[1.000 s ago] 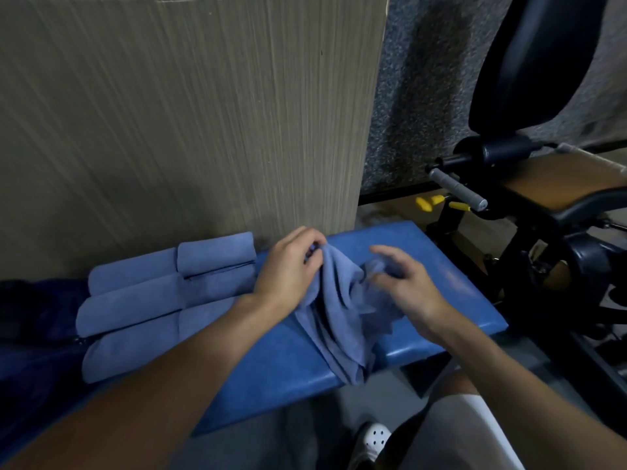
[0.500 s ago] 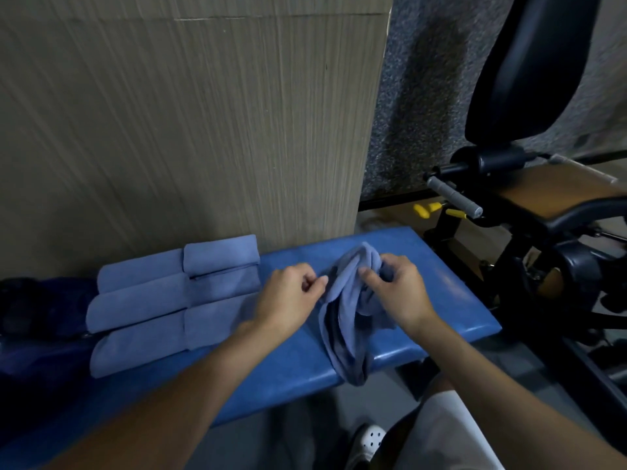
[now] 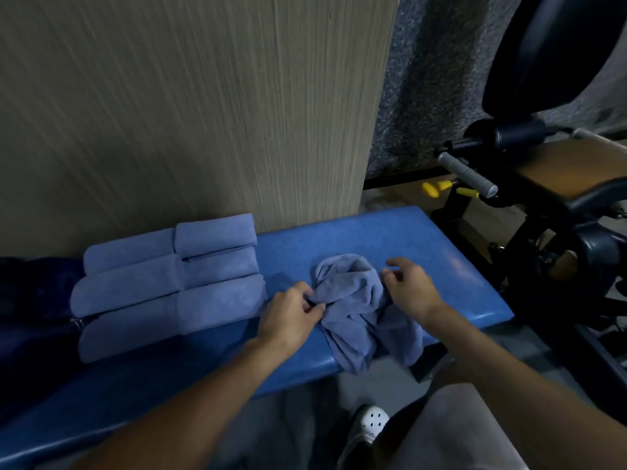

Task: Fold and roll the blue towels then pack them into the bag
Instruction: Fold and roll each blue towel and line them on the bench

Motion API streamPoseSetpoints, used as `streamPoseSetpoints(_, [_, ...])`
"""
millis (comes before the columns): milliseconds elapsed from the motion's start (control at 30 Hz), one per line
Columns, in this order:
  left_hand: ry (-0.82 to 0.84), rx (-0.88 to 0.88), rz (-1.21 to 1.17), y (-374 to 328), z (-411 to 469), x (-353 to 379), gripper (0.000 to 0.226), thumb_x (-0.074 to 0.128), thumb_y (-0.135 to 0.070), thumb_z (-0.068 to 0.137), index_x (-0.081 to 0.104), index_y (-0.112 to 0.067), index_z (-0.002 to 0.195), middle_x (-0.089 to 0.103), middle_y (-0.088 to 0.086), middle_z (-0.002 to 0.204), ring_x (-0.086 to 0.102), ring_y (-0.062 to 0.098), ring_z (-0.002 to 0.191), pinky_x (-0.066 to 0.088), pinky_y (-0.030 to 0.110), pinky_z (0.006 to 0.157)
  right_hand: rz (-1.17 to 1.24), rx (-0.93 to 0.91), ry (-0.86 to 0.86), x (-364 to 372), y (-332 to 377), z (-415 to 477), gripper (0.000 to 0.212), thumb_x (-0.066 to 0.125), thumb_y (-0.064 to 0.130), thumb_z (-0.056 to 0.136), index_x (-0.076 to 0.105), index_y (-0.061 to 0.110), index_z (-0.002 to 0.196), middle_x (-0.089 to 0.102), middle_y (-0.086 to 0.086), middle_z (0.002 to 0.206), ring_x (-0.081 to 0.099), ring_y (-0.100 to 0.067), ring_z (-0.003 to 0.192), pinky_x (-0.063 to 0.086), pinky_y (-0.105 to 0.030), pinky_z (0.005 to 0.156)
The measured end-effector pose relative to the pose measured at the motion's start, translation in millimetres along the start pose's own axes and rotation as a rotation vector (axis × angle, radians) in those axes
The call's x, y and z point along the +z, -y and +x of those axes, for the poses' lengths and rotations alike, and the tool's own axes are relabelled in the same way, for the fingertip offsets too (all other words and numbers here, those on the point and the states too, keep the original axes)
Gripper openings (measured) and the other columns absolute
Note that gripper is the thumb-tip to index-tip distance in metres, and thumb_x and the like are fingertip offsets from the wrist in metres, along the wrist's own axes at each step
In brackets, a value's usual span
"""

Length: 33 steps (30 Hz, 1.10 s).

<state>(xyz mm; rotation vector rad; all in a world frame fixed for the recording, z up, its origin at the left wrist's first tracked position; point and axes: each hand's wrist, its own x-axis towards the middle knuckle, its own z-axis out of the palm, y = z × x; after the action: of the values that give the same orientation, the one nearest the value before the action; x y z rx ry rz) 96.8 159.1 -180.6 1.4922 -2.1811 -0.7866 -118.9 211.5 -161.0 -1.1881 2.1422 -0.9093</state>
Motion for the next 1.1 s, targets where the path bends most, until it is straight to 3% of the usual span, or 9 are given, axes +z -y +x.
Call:
streamPoseSetpoints(67, [0.022,0.029,-0.033,-1,3,3,0.015,0.07,-0.034,0.086,0.059,-0.023,0.085,0.059,-0.015,0.053,0.056,-0.001,0.055,0.034,0.015,0.046,0.025,0.056,0.089,4,0,9,0.045,0.053,0.026,0.097,0.046,0.007,0.137,0.064,-0.007,0.091,0.059,-0.022,0.095,0.043,-0.029,0.082])
streamPoseSetpoints(167, [0.029,0.03,-0.127,-2,11,11,0.013,0.069,-0.03,0.086,0.067,-0.023,0.096,0.06,-0.019,0.052,0.057,-0.001,0.055,0.044,0.019,0.053,0.015,0.074,0.222,10,-1,18,0.049,0.058,0.021,0.094,0.042,0.01,0.138,0.066,-0.012,0.108,0.06,-0.024,0.101,0.044,-0.029,0.083])
streamPoseSetpoints(300, [-0.027,0.019,-0.223,-7,18,15,0.033,0.069,-0.022,0.088,0.069,-0.019,0.121,0.074,-0.004,0.091,0.063,0.003,0.077,0.05,0.014,0.068,-0.132,0.007,0.295,16,-3,25,0.014,0.054,0.013,0.091,0.061,0.002,0.096,0.067,-0.018,0.094,0.059,-0.025,0.084,0.05,-0.039,0.076])
streamPoseSetpoints(400, [-0.117,0.029,-0.333,-16,20,12,0.027,0.069,-0.018,0.089,0.071,-0.016,0.115,0.071,-0.003,0.079,0.066,0.005,0.074,0.056,0.029,0.074,-0.166,0.008,0.248,16,-11,25,0.016,0.051,0.027,0.081,0.058,0.014,0.073,0.064,-0.003,0.077,0.059,-0.025,0.076,0.053,-0.045,0.075])
streamPoseSetpoints(533, [-0.219,0.034,-0.587,-32,25,-4,0.018,0.068,-0.013,0.09,0.069,-0.024,0.105,0.065,-0.02,0.083,0.061,-0.014,0.075,0.048,0.009,0.074,0.151,-0.014,0.068,7,5,15,0.02,0.056,0.014,0.092,0.048,0.009,0.074,0.049,-0.005,0.069,0.043,-0.014,0.065,0.038,-0.029,0.059])
streamPoseSetpoints(667, [-0.312,-0.008,-0.767,-48,35,-27,0.02,0.07,-0.012,0.088,0.068,-0.021,0.106,0.07,-0.012,0.091,0.068,0.002,0.087,0.053,0.019,0.08,0.394,-0.011,-0.023,-13,25,7,0.019,0.049,0.02,0.098,0.046,0.008,0.085,0.047,-0.006,0.074,0.044,-0.016,0.067,0.039,-0.03,0.061])
streamPoseSetpoints(867, [-0.401,0.084,-0.734,-71,29,-67,0.03,0.065,-0.002,0.087,0.063,-0.03,0.097,0.067,-0.006,0.086,0.064,0.01,0.075,0.052,0.022,0.073,0.694,-0.057,-0.014,-40,59,-18,0.027,0.057,0.028,0.085,0.038,0.019,0.067,0.034,-0.007,0.076,0.033,-0.022,0.074,0.027,-0.04,0.07])
streamPoseSetpoints(1033, [-0.148,0.093,-0.748,-89,4,-71,0.016,0.069,-0.015,0.089,0.068,-0.027,0.099,0.073,0.001,0.093,0.066,0.012,0.087,0.053,0.023,0.079,0.76,-0.223,0.135,-36,82,-50,0.029,0.061,0.024,0.079,0.044,0.002,0.07,0.043,-0.011,0.077,0.041,-0.023,0.075,0.033,-0.039,0.072])
streamPoseSetpoints(1100, [-0.054,0.131,-0.734,-94,-6,-70,0.027,0.076,-0.024,0.083,0.067,-0.025,0.108,0.073,0.004,0.104,0.067,0.012,0.099,0.053,0.03,0.089,0.764,-0.218,0.195,-30,92,-60,0.023,0.055,0.02,0.086,0.048,0.01,0.067,0.045,-0.01,0.073,0.043,-0.02,0.073,0.034,-0.036,0.07])
